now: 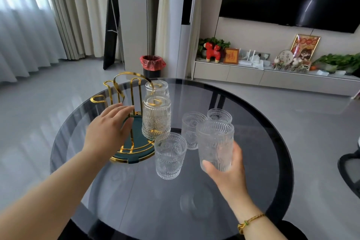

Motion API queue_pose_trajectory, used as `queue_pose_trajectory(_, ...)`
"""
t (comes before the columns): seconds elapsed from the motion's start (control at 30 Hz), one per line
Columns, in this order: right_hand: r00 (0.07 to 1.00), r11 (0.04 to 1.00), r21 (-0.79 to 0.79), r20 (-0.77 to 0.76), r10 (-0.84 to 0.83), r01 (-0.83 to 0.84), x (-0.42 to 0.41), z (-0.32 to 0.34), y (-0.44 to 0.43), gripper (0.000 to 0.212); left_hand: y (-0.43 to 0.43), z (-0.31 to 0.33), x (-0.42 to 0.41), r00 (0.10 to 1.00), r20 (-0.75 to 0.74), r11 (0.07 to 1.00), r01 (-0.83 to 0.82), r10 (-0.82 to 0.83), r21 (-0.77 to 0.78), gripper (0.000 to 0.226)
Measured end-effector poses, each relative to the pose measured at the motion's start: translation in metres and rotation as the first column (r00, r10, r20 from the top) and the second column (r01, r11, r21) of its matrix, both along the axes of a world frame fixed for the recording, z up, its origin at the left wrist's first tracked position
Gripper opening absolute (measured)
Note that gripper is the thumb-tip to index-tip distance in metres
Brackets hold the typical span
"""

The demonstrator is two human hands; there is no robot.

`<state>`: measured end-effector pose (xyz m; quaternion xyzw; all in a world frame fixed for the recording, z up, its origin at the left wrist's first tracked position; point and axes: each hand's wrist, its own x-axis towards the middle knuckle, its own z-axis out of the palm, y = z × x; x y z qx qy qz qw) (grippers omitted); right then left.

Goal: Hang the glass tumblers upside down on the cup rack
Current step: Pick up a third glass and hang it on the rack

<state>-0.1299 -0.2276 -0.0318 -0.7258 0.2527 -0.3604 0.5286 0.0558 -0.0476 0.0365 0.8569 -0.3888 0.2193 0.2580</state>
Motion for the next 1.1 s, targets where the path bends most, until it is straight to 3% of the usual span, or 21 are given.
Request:
queue_pose_trajectory(0.17,0.988,0.988,-0.075,-0.080,0.132,-0.138,0.014,0.057,-0.013,0.062,0.008,0.002,0.003,1.000,0.023,0.998,0.009,-0.010,0.055,0.026)
queue_pose_trajectory(0.4,0.982,0.970,-0.196,-0.143,0.120,-0.147,0.075,0.122,-0.038,0.055,0.003,0.006,0.015,0.996,-0.086,0.987,-0.002,0.016,0.164,0.045)
queue_pose_trajectory(0.57,0.964,0.920,-0.329,-0.220,0.146,-0.215,0.134,0.160,-0.044,0.065,0.001,0.000,0.014,0.989,-0.151,0.999,0.013,-0.007,0.041,0.039)
queue_pose_trajectory(0.73,0.930,0.826,-0.461,-0.314,0.190,-0.324,0.190,0.182,-0.034,0.071,0.003,-0.003,0.013,0.999,-0.043,1.000,0.006,-0.006,0.016,0.032)
queue_pose_trajectory(0.9,0.873,0.765,-0.465,-0.415,0.256,-0.445,0.232,0.193,-0.023,0.075,0.002,-0.007,0.016,0.997,-0.069,1.000,0.021,-0.021,-0.003,0.053)
queue_pose_trajectory(1.0,0.818,0.718,-0.454,-0.501,0.283,-0.527,0.252,0.194,-0.018,0.075,0.000,-0.011,0.020,0.999,-0.041,0.999,0.027,-0.028,-0.030,0.049)
queue_pose_trajectory(1.1,0.781,0.700,-0.436,-0.555,0.286,-0.566,0.269,0.188,-0.013,0.075,-0.001,-0.014,0.024,0.999,-0.001,0.997,0.046,-0.046,-0.058,0.062)
